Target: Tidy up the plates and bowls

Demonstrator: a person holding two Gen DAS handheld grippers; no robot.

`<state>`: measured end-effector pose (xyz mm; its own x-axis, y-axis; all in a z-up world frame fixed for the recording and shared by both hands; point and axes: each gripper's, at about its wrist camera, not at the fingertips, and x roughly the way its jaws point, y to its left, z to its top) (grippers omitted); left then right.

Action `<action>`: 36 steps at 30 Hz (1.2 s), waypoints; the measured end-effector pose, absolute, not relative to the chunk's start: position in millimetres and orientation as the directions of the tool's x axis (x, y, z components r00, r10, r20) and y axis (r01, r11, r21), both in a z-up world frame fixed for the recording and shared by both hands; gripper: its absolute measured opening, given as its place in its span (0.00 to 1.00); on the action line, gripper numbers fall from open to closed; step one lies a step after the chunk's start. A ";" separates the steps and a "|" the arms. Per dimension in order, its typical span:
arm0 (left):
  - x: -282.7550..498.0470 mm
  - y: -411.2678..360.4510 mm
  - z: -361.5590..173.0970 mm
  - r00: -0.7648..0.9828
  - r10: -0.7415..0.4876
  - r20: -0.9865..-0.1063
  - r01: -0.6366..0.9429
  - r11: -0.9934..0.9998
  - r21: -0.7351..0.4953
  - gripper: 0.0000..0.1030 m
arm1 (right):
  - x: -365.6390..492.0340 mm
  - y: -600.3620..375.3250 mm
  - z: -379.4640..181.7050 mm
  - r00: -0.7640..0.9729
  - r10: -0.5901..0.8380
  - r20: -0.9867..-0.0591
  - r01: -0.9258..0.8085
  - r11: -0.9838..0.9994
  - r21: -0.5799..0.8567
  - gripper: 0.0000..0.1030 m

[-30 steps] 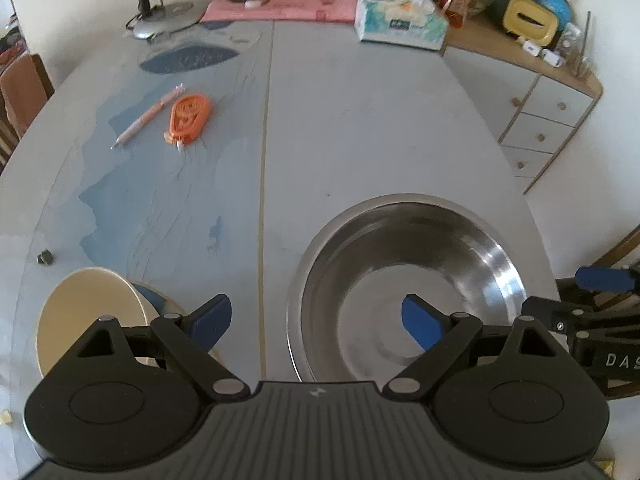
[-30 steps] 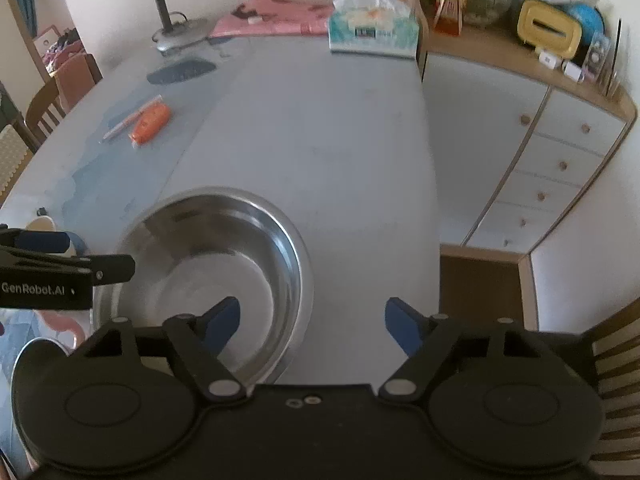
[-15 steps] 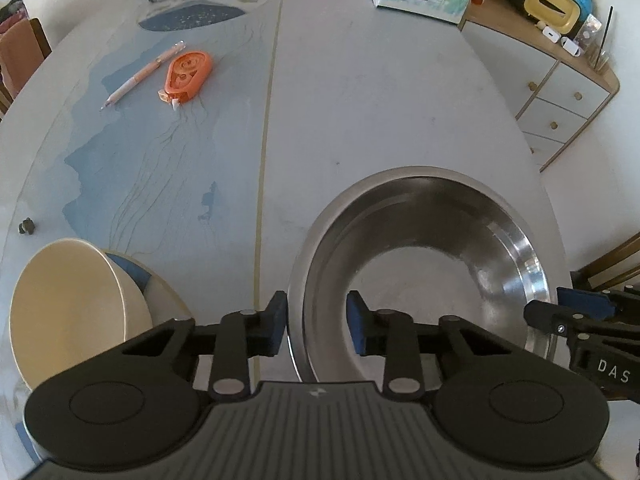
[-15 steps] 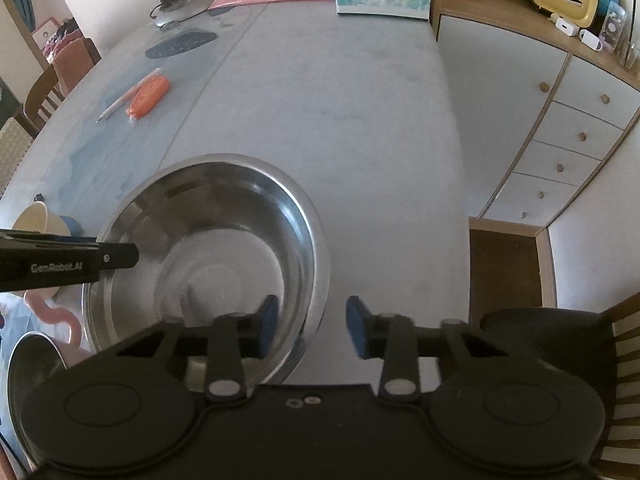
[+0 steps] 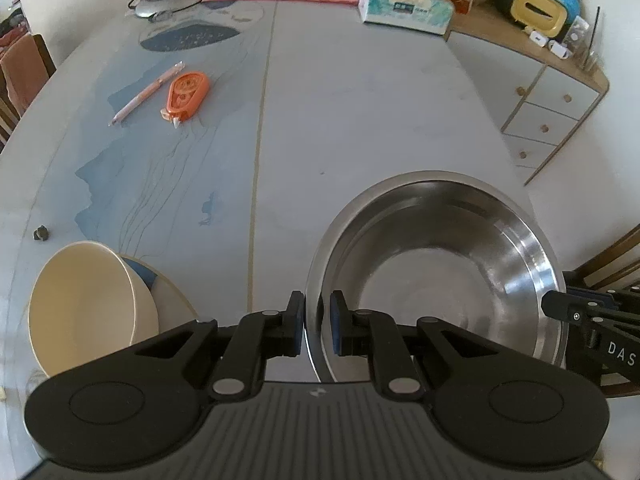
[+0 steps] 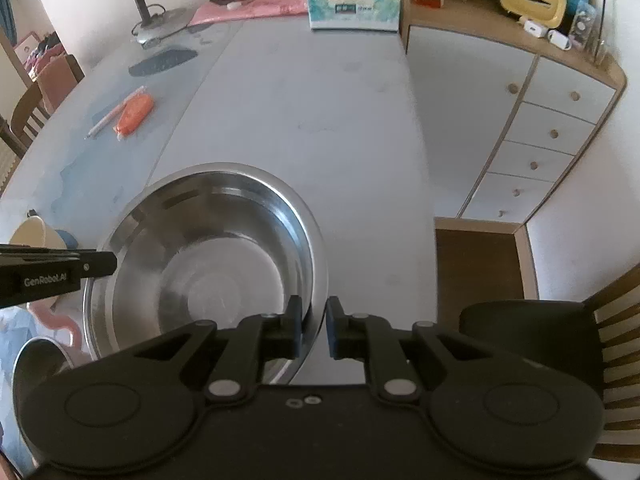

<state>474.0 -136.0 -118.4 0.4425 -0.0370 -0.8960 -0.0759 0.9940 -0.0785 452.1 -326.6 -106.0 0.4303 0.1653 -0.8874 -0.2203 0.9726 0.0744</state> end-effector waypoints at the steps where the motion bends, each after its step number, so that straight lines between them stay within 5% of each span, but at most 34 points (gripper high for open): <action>1: 470.8 -137.7 -114.8 0.447 -0.041 -0.894 -0.073 0.994 -0.082 0.12 | 449.5 -328.8 -102.3 0.433 0.163 -0.886 -0.216 0.974 0.073 0.12; 19: 378.4 -167.6 -39.4 0.529 -0.156 -0.834 0.052 0.987 -0.152 0.12 | 350.6 -369.6 -40.3 0.490 0.114 -0.864 -0.103 0.992 0.072 0.12; 36: 240.2 -151.6 -31.3 0.499 -0.187 -0.846 0.126 0.982 -0.143 0.12 | 215.9 -352.2 -26.7 0.490 0.091 -0.867 -0.050 0.996 0.077 0.12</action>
